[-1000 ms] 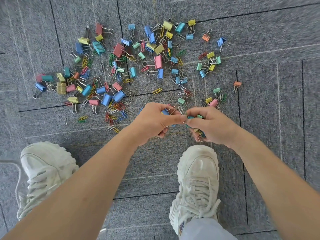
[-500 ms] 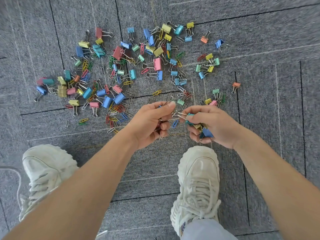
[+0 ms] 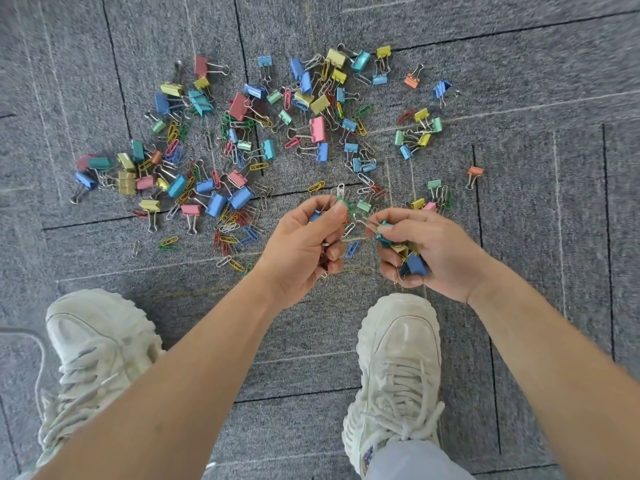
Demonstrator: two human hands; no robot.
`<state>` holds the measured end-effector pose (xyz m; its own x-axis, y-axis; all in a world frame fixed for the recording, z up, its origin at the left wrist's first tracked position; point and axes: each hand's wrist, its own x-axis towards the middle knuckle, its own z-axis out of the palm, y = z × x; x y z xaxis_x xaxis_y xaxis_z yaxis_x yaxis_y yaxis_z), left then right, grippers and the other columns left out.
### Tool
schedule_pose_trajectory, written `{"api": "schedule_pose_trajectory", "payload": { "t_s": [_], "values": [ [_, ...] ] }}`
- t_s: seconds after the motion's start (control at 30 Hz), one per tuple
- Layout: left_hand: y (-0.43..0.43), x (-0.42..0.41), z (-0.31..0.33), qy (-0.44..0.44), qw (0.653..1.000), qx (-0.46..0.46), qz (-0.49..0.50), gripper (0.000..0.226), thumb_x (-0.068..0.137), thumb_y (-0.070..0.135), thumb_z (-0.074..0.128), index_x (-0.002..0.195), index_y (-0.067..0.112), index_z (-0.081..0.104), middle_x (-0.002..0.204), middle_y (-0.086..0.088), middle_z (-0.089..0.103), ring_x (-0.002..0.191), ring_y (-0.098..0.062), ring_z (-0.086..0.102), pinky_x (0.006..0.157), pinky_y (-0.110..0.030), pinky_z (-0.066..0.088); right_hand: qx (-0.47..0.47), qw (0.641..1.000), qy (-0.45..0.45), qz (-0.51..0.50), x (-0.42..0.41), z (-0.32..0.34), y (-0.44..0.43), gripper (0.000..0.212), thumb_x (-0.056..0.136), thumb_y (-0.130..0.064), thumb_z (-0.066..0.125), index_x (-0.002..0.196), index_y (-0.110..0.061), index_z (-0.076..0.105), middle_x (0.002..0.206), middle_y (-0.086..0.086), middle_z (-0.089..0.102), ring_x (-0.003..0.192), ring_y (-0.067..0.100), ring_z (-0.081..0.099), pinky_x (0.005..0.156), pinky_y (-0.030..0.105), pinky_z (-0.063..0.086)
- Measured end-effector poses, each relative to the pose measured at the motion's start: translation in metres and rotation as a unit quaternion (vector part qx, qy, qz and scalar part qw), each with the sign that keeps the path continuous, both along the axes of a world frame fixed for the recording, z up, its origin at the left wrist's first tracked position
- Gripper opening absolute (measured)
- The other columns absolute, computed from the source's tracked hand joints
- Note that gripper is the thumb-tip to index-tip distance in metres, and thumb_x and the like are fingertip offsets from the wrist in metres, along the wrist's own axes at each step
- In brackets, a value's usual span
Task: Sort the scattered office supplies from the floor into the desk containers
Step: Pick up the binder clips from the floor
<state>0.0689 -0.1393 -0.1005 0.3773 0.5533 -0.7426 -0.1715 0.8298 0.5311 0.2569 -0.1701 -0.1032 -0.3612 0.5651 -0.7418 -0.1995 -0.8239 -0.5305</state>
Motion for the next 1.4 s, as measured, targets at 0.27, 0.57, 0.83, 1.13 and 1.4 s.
{"api": "schedule_pose_trajectory", "payload": {
  "t_s": [0.27,0.57,0.83,1.13,1.4],
  "values": [
    [0.003,-0.002,0.001,0.047,0.996,0.042,-0.069,0.006,0.096,0.016,0.059,0.091,0.016,0.055,0.063,0.0,0.045,0.046,-0.011,0.04,0.042,-0.022,0.038,-0.013,0.998,-0.022,0.051,0.005,0.002,0.007,0.021,0.094,-0.011,0.049,0.087,-0.013,0.068,0.057,0.006,0.045,0.054,0.022,0.044,0.04,0.025,0.015],
    [0.011,-0.009,0.002,0.117,0.972,0.082,-0.188,0.011,0.096,0.02,0.06,0.091,0.01,0.06,0.055,0.0,0.049,0.044,-0.013,0.045,0.046,-0.025,0.041,-0.112,0.99,-0.023,0.087,0.008,0.003,0.013,0.02,0.098,-0.011,0.04,0.093,-0.011,0.06,0.057,0.003,0.042,0.05,0.016,0.043,0.036,0.019,0.016],
    [0.016,-0.009,0.006,0.12,0.971,0.065,-0.194,0.011,0.091,0.016,0.066,0.098,0.01,0.071,0.082,-0.007,0.074,0.045,-0.013,0.043,0.044,-0.026,0.041,-0.205,0.975,0.069,0.044,0.008,0.004,0.012,0.014,0.078,-0.018,0.05,0.088,-0.011,0.057,0.056,-0.001,0.039,0.049,0.012,0.039,0.032,0.016,0.014],
    [0.011,-0.011,0.003,0.134,0.973,0.062,-0.175,0.014,0.088,0.005,0.068,0.099,0.012,0.075,0.096,-0.027,0.071,0.045,-0.013,0.042,0.044,-0.025,0.04,-0.258,0.956,0.134,-0.04,0.007,-0.003,0.003,0.01,0.079,-0.017,0.049,0.083,-0.014,0.058,0.053,-0.005,0.039,0.045,0.008,0.042,0.029,0.013,0.022],
    [0.014,-0.024,-0.005,0.215,0.957,0.07,-0.184,0.011,0.091,0.009,0.067,0.098,0.013,0.074,0.086,-0.01,0.076,0.046,-0.015,0.046,0.044,-0.026,0.044,-0.262,0.963,0.039,-0.042,0.02,-0.004,0.006,0.008,0.08,-0.018,0.051,0.086,-0.014,0.054,0.056,-0.004,0.039,0.049,0.01,0.041,0.032,0.014,0.018]
  ]
}}
